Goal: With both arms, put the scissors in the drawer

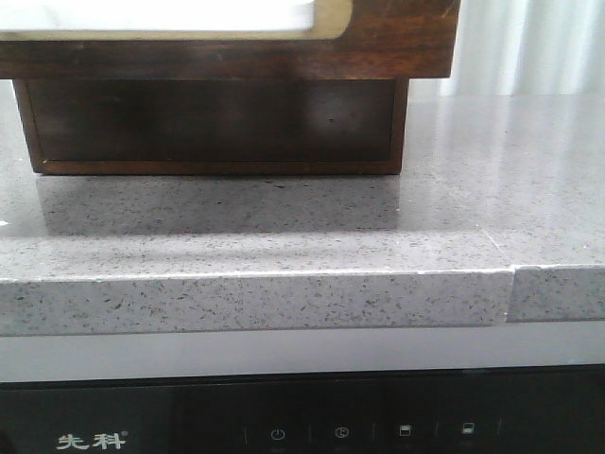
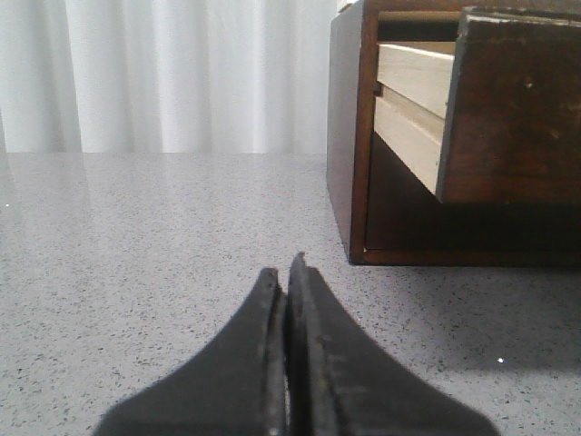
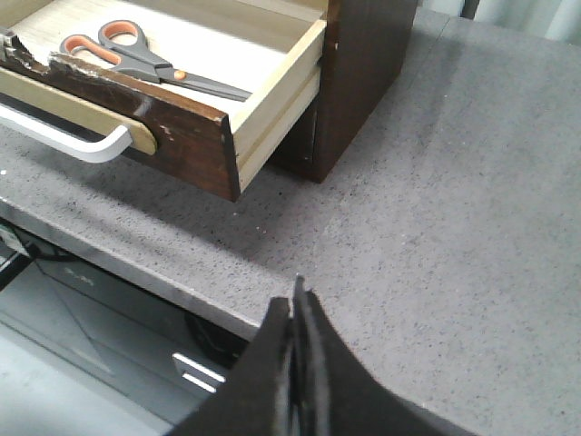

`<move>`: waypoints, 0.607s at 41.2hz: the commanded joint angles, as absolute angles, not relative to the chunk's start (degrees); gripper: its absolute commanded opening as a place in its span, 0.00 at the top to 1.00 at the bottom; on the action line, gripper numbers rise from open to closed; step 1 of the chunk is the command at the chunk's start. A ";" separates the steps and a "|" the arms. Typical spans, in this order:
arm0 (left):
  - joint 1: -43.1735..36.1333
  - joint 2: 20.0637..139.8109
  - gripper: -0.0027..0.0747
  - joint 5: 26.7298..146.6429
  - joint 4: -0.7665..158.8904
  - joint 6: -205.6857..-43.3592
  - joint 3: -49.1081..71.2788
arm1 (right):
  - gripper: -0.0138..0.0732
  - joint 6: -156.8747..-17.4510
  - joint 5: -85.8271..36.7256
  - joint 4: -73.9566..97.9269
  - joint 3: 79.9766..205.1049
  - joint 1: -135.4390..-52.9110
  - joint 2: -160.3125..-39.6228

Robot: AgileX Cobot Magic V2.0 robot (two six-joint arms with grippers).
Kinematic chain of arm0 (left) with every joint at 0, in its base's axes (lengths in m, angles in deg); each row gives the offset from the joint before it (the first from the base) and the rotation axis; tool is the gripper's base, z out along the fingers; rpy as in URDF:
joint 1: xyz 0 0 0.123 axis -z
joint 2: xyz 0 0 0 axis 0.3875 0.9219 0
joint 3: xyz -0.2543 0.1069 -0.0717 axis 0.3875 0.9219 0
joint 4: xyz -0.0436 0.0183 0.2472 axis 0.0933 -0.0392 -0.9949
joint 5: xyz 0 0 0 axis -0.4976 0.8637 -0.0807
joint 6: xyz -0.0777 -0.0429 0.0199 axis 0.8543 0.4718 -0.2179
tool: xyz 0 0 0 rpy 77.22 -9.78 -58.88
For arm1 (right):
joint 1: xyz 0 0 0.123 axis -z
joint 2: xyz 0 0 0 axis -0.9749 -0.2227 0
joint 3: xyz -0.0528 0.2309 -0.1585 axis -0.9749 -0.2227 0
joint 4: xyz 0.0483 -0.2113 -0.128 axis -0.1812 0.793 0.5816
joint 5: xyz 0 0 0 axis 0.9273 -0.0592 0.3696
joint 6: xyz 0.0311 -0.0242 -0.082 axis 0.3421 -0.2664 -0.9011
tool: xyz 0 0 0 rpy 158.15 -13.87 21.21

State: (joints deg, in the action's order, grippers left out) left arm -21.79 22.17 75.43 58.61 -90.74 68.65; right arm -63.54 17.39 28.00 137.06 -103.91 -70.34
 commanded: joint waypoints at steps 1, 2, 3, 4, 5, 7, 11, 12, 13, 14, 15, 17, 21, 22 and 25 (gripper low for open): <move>-21.34 21.07 0.99 70.63 59.11 -90.15 70.11 | 0.92 -64.11 8.60 31.56 134.73 -100.51 -67.96; -21.34 21.07 0.99 70.63 59.11 -90.15 70.11 | 0.92 -64.11 6.77 32.10 132.72 -99.27 -66.64; -21.34 21.07 0.99 70.63 59.11 -90.15 70.11 | 0.92 -64.11 4.02 32.73 131.06 -97.45 -65.50; -21.34 21.07 0.99 70.63 59.11 -90.15 70.11 | 0.92 -64.11 1.13 33.19 128.67 -95.44 -63.91; -21.34 21.07 0.99 70.63 59.11 -90.15 70.11 | 0.92 -64.11 -1.15 33.46 126.15 -93.89 -62.21; -21.34 21.07 0.99 70.63 59.11 -90.15 70.11 | 0.92 -64.11 -6.52 33.67 121.55 -90.42 -59.08; -21.34 21.07 0.99 70.63 59.11 -90.15 70.11 | 0.92 -64.11 -16.54 33.67 112.98 -84.67 -53.59; -21.34 21.07 0.99 70.63 59.11 -90.15 70.11 | 0.92 -64.11 -18.35 33.67 110.43 -83.66 -52.08; -21.34 21.07 0.99 70.63 59.11 -90.15 70.11 | 0.92 -64.11 -21.07 33.67 107.96 -82.15 -50.66; -21.34 21.07 0.99 70.63 59.11 -90.15 70.11 | 0.92 -64.11 -22.46 33.67 105.58 -81.32 -49.38; -21.34 21.07 0.99 70.63 59.11 -90.15 70.11 | 0.92 -64.11 -24.24 33.67 103.84 -80.37 -48.50; -21.34 21.07 0.99 70.63 59.11 -90.15 70.11 | 0.92 -64.11 -26.74 33.67 99.95 -79.34 -46.57; -21.34 21.07 0.99 70.63 59.11 -90.15 70.11 | 0.92 -64.11 -32.05 33.67 93.30 -78.91 -43.78; -21.34 21.07 0.99 70.63 59.11 -90.15 70.11 | 0.92 -64.11 -32.98 33.67 91.68 -78.91 -43.16; -21.34 21.07 0.99 70.63 59.11 -90.15 70.11 | 0.92 -64.06 -35.88 33.61 88.09 -78.85 -41.72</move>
